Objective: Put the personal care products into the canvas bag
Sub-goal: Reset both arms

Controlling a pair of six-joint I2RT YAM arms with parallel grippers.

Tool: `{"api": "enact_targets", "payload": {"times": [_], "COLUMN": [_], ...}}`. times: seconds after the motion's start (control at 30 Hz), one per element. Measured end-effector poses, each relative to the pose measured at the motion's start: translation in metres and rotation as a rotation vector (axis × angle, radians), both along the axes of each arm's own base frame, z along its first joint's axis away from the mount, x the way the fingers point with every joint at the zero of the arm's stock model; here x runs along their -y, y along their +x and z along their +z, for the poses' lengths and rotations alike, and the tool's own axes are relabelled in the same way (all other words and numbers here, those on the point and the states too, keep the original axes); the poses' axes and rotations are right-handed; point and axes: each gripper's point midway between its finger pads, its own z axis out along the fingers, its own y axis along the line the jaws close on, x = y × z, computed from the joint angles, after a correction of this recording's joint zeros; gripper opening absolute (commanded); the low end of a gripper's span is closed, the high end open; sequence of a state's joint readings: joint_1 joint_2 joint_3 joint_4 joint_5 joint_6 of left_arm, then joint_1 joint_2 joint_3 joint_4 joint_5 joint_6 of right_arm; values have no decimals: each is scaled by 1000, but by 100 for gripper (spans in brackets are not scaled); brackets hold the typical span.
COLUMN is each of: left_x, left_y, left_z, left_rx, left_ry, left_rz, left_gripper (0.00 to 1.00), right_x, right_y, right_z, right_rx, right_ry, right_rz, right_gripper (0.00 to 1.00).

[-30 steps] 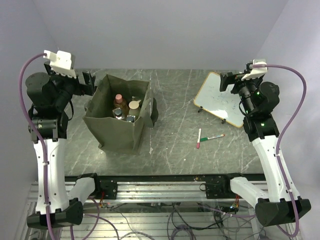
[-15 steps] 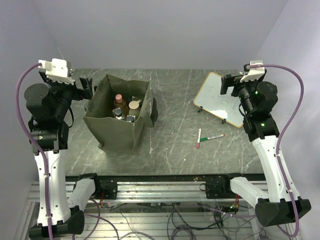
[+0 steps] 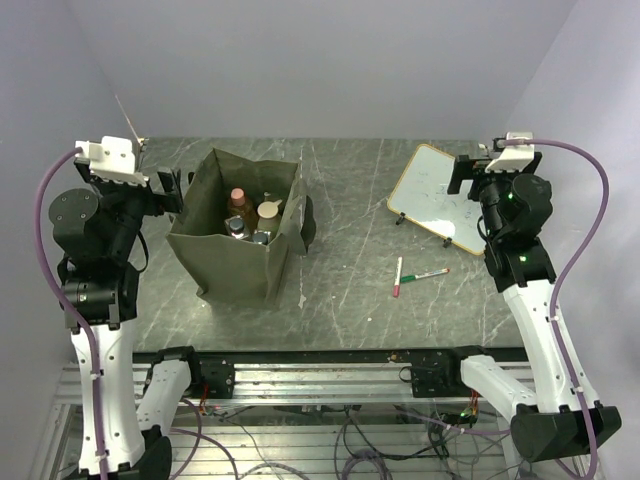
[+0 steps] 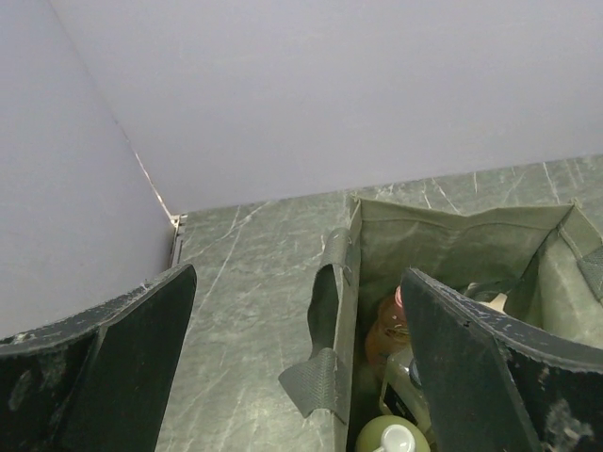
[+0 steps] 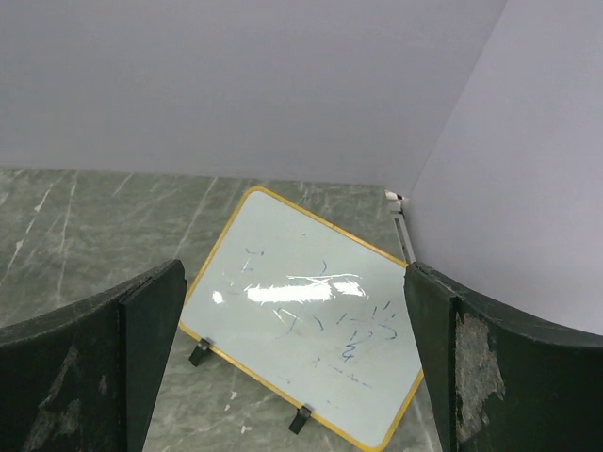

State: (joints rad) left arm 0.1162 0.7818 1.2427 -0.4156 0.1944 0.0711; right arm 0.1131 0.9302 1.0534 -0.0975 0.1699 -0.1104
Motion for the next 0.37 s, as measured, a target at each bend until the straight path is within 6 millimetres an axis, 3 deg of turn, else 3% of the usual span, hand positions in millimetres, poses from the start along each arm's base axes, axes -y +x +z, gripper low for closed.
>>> {"api": "enact_targets", "payload": {"times": [0.37], "left_x": [-4], "left_y": [6], "left_z": [-17], "left_rx": [-33], "left_ry": [-5], "left_rz": [5], "left_gripper": [99], "right_x": [7], "right_y": [-2], "right_z": [-1], "right_rx": [0], "right_ry": [7], "right_rz": [-42], "right_gripper": [100]}}
